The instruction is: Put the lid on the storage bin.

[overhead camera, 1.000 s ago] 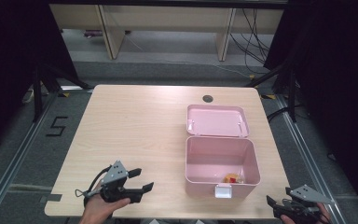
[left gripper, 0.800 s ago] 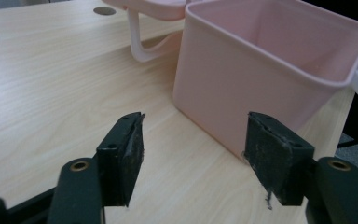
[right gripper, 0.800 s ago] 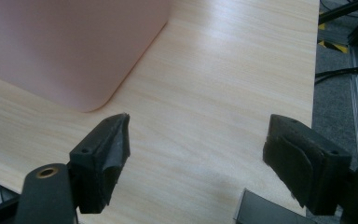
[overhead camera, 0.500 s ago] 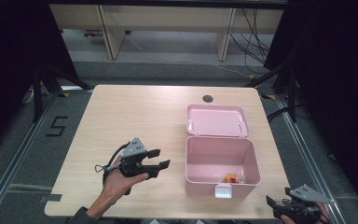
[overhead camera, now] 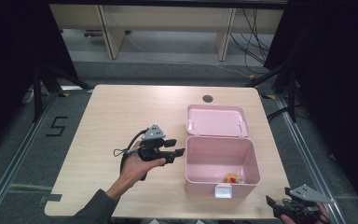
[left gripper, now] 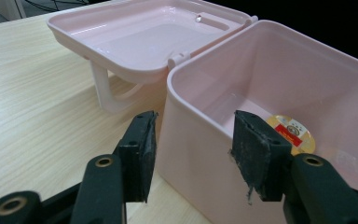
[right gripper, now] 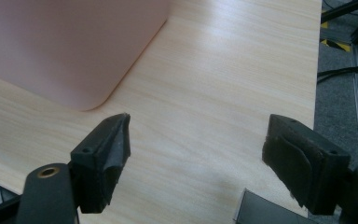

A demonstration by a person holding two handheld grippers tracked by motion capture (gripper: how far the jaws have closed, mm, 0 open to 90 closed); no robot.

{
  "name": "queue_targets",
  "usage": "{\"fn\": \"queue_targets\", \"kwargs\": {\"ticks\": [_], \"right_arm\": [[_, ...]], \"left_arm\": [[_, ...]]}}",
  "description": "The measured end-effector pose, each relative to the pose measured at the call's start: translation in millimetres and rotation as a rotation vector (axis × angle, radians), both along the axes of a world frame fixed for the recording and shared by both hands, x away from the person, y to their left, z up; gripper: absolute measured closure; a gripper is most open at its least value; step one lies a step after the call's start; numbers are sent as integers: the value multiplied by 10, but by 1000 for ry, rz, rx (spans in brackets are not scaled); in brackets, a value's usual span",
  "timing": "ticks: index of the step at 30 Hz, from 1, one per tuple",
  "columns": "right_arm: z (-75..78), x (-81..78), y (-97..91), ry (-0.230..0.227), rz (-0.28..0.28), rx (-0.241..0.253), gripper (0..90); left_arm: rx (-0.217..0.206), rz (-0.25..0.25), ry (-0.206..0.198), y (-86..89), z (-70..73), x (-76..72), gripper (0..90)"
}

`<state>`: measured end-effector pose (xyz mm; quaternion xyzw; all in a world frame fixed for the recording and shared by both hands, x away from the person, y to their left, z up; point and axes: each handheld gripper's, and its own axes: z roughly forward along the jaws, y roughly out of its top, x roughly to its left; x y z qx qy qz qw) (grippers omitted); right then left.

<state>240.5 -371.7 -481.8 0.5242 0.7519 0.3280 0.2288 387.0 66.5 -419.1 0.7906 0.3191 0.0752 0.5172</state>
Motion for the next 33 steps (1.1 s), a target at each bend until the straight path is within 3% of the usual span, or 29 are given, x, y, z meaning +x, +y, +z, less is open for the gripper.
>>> {"fn": "queue_targets", "kwargs": {"ticks": [6,7,13,19,20,23,24,33], "right_arm": [[-4,11,-27,-19,17,-31,233],[-6,-5,0,6,-2,0,234],[-11,-3,-2,8,2,3,234],[-11,1,-7,7,-3,5,234],[-14,22,-35,-18,21,-30,234],[-14,23,-34,-19,21,-29,234],[-16,23,-25,-6,19,-9,234],[-13,30,-33,-18,21,-24,233]], "left_arm": [[6,-3,6,-84,0,101,520],[5,0,5,-96,1,119,521],[21,10,-7,-193,20,216,555],[38,18,16,-322,2,314,572],[40,15,23,-330,1,322,585],[51,12,34,-360,-14,344,600],[59,15,36,-370,-25,357,614],[71,21,63,-398,-40,403,671]]}}
